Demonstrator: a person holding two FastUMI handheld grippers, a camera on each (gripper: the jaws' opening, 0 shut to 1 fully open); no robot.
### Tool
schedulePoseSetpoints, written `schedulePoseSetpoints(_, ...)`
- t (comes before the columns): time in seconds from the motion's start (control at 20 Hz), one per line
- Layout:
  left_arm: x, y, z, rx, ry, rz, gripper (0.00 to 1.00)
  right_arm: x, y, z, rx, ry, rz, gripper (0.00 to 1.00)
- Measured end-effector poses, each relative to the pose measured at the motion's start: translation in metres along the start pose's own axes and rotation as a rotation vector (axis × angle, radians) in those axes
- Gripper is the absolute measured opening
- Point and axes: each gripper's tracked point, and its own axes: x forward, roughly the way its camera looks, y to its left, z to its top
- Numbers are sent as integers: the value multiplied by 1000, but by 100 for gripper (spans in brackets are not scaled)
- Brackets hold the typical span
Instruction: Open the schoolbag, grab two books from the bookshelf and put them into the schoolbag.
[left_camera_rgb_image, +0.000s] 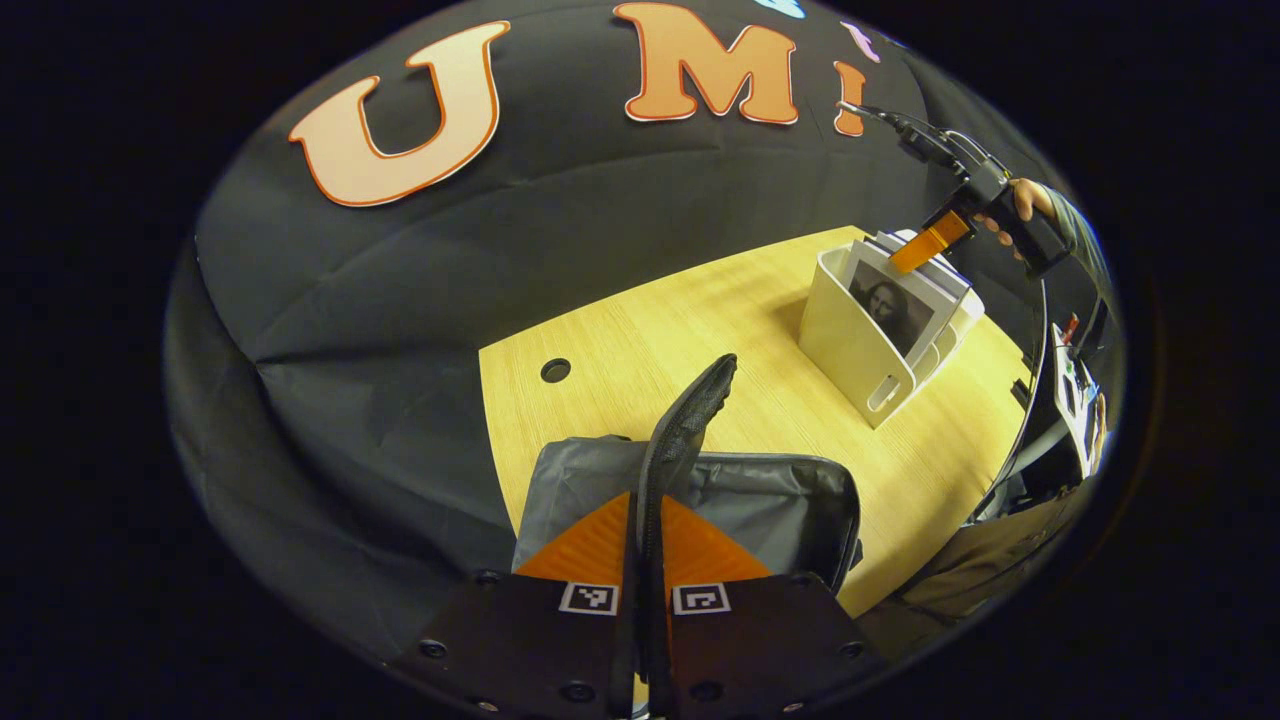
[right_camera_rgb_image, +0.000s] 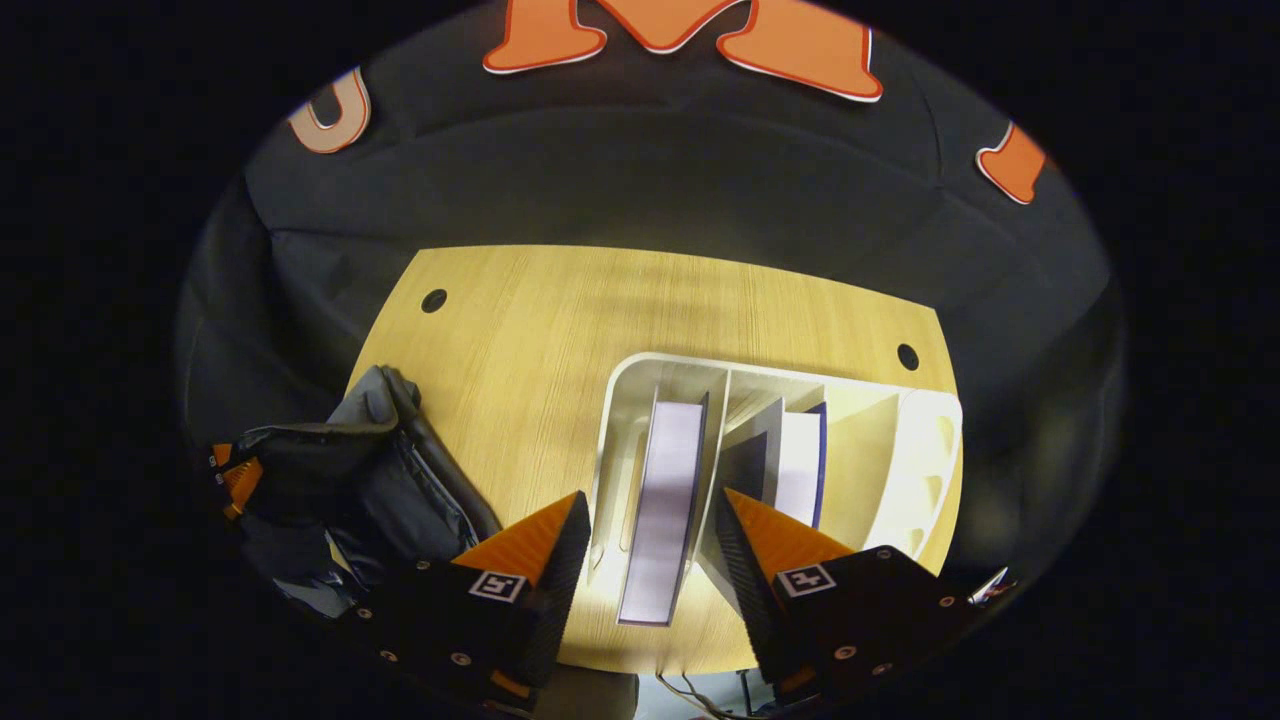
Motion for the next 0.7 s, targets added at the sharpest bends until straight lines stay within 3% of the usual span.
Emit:
schedulePoseSetpoints(0.05, 0, -2, -1, -4, 4, 5, 6, 5, 2, -2, 2, 30, 8, 74)
schedulePoseSetpoints(0.25, -1, -5, -5, -10, 15, 20, 6, 24, 1, -15, 44, 133, 8, 64)
schedulePoseSetpoints(0.35, -2, -6, -7, -12, 18, 22, 6, 29, 1, -18, 45, 155, -2, 51)
schedulePoseSetpoints(0.4, -1, -6, -8, -15, 21, 21, 6, 27, 1, -18, 54, 160, -7, 36)
schedulePoseSetpoints(0.45, -1, -6, -8, -19, 21, 23, 6, 28, 1, -19, 66, 168, -10, 40)
schedulePoseSetpoints(0.7, 0, -9, -13, -31, 27, 17, 6, -1, 5, -22, 79, 169, 55, 34)
